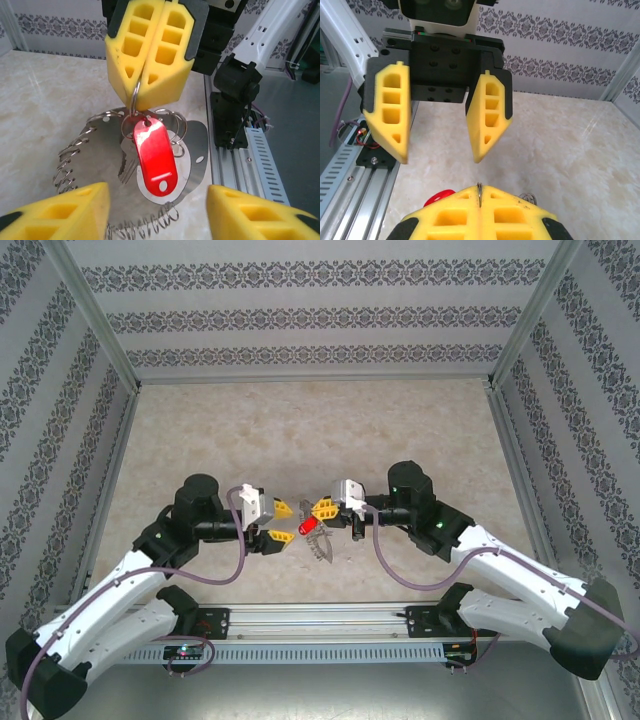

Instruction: Put the keys on the keyring

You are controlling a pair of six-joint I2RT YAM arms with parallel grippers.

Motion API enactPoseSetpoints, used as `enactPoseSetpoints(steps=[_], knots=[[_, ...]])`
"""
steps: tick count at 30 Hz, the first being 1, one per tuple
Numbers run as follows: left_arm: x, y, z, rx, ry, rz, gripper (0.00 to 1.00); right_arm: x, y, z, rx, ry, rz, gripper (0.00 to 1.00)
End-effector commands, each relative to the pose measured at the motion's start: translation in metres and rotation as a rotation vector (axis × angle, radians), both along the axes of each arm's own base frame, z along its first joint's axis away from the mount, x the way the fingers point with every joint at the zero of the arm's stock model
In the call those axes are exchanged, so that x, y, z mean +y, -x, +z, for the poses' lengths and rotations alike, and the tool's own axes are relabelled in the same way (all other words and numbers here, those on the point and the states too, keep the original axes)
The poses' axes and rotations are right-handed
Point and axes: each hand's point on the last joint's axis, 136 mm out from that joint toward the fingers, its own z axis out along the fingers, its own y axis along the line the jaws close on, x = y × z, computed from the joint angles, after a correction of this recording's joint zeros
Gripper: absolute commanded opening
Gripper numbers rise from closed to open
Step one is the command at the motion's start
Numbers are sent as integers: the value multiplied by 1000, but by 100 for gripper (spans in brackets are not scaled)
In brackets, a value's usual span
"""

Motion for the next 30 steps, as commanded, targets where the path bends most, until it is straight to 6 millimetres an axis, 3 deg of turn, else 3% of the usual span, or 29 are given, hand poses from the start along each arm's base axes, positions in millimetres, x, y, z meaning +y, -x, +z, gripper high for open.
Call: enactPoseSetpoints(steps=[1,7,12,18,30], knots=[[1,-9,4,4,57,62,59,2,1,22,-70,-28,33,0],[-6,-29,-10,13,25,98,66,5,-1,17,-63,-20,41,0],[-19,-30,0,34,62,22,66,6,-13,12,-71,6,-6,0],[-29,-38,-14,69,43,3,64,17,-25,6,-81,7,-15,0],[-32,-40,-19,54,-49,-44,20,20,-35,-2,-89,56,-15,0]])
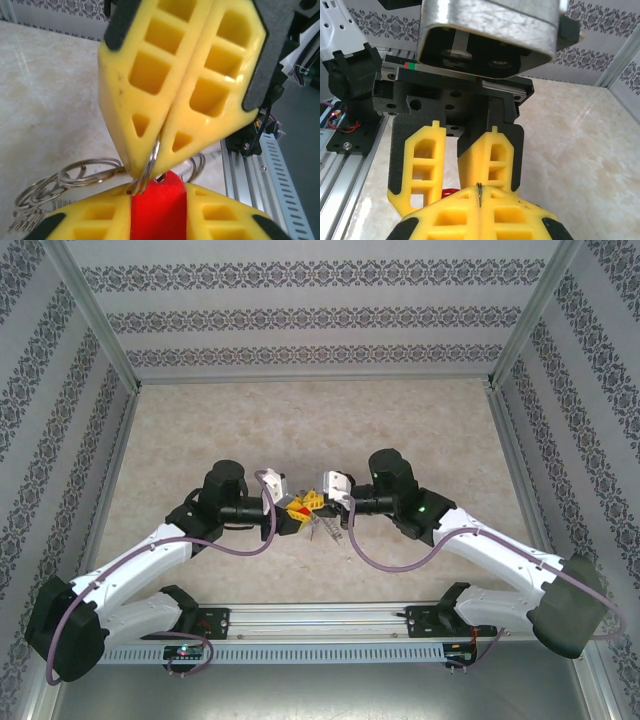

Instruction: Put the keys on the keyring

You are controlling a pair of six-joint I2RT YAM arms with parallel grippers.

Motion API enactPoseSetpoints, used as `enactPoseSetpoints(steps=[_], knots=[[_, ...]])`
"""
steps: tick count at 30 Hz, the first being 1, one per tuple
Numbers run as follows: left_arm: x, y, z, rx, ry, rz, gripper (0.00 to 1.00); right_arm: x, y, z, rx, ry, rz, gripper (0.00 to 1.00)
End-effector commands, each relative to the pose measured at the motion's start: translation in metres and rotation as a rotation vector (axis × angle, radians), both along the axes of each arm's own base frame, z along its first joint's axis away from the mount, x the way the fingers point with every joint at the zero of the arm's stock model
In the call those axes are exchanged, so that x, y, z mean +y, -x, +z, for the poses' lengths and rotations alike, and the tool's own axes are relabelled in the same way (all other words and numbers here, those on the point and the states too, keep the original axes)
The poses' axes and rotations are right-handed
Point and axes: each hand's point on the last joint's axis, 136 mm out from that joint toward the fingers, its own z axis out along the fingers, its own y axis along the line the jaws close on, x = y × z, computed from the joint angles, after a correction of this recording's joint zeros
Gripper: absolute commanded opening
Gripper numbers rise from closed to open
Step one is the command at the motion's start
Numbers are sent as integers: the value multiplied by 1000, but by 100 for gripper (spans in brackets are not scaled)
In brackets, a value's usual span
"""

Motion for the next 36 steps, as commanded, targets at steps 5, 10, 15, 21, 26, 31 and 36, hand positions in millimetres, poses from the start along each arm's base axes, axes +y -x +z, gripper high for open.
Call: enactPoseSetpoints(steps=[5,10,15,21,26,31,36], knots=[[-1,0,9,-44,-40,-26,7,0,-5,2,-60,33,18,0],[-2,-9,9,-36,-58,5,0,-6,0,-17,-57,117,46,2],[-2,-17,3,-16,-77,36,0,-16,-3,-22,-45,138,28,11],[-5,-28,-1,10,-88,75,0,-29,-1,-23,6,124,10,40],[-7,-38,9,12,-81,109,0,-39,7,-22,108,91,-44,48],[-6,-53,19,40,-67,188,0,-43,4,-22,303,-2,-276,63],[-9,-61,26,85,-42,227,0,-48,3,-48,454,-40,-489,66]])
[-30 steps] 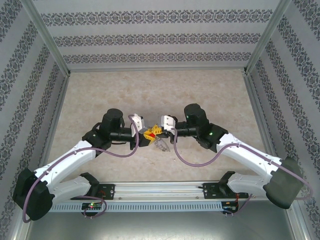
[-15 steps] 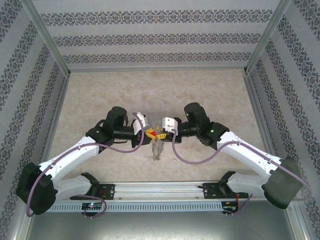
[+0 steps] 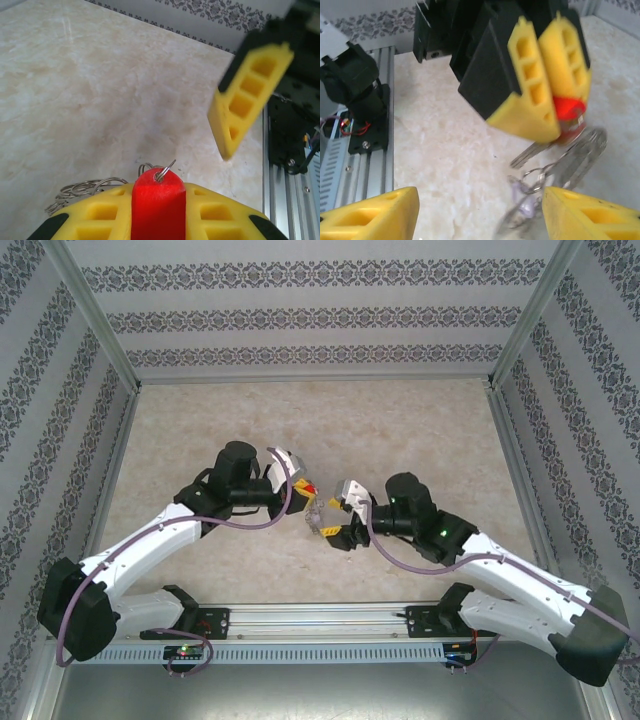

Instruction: Put the keys on the keyring

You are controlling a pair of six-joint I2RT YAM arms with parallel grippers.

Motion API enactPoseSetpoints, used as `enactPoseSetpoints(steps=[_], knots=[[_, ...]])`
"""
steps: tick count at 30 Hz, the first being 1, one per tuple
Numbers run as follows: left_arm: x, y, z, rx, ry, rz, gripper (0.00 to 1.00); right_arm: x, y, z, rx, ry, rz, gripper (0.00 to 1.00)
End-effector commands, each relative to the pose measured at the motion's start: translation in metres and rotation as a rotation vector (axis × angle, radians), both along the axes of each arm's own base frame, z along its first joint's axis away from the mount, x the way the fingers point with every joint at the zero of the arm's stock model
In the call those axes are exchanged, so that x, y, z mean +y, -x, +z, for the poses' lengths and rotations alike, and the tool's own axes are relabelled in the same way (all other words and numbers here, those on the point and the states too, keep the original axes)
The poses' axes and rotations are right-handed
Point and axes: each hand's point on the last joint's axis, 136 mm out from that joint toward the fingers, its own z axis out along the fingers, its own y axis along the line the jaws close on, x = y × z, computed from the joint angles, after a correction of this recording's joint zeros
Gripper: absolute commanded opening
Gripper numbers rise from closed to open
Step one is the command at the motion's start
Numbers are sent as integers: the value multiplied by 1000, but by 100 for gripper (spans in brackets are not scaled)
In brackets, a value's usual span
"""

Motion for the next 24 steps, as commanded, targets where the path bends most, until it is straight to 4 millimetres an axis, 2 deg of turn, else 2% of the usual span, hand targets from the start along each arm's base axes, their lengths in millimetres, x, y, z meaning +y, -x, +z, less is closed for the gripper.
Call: enactPoseSetpoints(steps=[1,2,5,8,11,13,15,19,21,24], knots=[[-7,-11,22,-1,55,34,0,-13,-24,-18,129,-30,-296,66],[-7,-12,21,3,55,36,0,-22,-32,-29,126,-9,-378,66],[-9,-13,25,2,69,37,0,-37,-45,-49,74,43,-475,67],[-11,-13,31,3,76,27,0,-33,-48,-59,-9,93,-425,73],[-11,-13,34,3,83,26,0,-29,-53,-63,-87,122,-397,70],[-11,-14,35,6,84,30,0,-25,-54,-67,-131,160,-356,60],[-11,-14,36,8,89,34,0,-18,-52,-72,-138,186,-290,39],[-10,-13,37,7,87,39,0,-12,-52,-73,-145,196,-239,13],[-6,-15,39,6,99,57,0,-12,-52,-70,-129,194,-212,3],[4,-21,42,5,138,99,0,-17,-48,-61,-115,180,-175,0]])
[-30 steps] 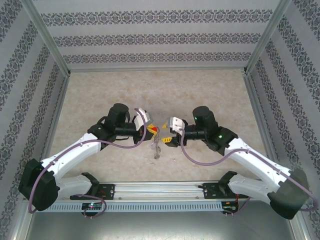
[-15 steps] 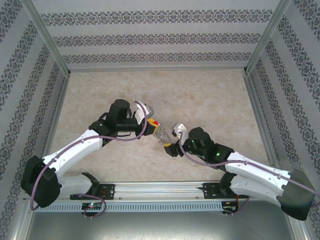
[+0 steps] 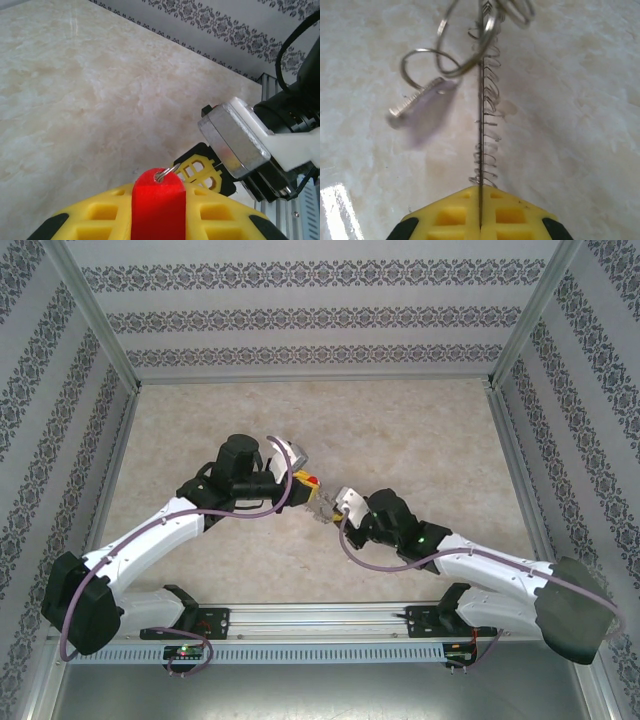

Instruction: Put the keys on the keyring

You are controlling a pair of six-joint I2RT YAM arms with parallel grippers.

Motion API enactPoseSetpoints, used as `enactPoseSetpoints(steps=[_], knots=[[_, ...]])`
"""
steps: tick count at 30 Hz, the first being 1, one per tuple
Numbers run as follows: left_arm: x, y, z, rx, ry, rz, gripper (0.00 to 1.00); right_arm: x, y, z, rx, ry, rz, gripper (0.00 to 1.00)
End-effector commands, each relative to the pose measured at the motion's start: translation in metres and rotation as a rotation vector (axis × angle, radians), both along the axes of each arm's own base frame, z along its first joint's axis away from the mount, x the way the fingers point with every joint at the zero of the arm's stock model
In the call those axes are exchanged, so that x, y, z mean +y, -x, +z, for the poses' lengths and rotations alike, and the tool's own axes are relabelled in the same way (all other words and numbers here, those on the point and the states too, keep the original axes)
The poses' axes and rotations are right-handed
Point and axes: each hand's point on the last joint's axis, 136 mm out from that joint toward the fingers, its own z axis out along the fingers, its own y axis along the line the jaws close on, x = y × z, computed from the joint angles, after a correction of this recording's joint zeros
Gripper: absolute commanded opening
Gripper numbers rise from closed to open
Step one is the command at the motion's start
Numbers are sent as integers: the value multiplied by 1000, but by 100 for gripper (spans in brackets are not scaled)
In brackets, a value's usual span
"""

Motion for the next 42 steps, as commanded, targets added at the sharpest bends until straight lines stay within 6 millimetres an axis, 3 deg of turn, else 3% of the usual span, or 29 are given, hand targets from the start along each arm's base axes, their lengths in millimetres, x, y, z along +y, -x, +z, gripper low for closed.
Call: enactPoseSetpoints(steps=[1,7,12,15,24,31,35,39,42], knots=[[10,-8,27,-58,79,49,0,6,8,30,-25,-51,107,0],[19,-13,22,-29,77,48,1,1,22,50,-7,-46,181,0],[36,-31,12,-1,47,155,27,-11,27,54,118,79,190,0],[51,-46,5,19,21,247,35,-20,29,55,212,183,176,0],[90,-67,-16,72,-15,416,50,-43,33,77,440,314,104,0],[100,-68,-15,70,-15,451,52,-60,47,53,766,493,39,0],[103,-66,-23,83,-13,469,53,-57,45,40,880,474,-24,0],[105,-66,-30,105,-3,490,52,-45,35,42,1019,376,-84,0],[102,-65,-38,147,42,497,53,-26,26,45,1118,247,-80,0]])
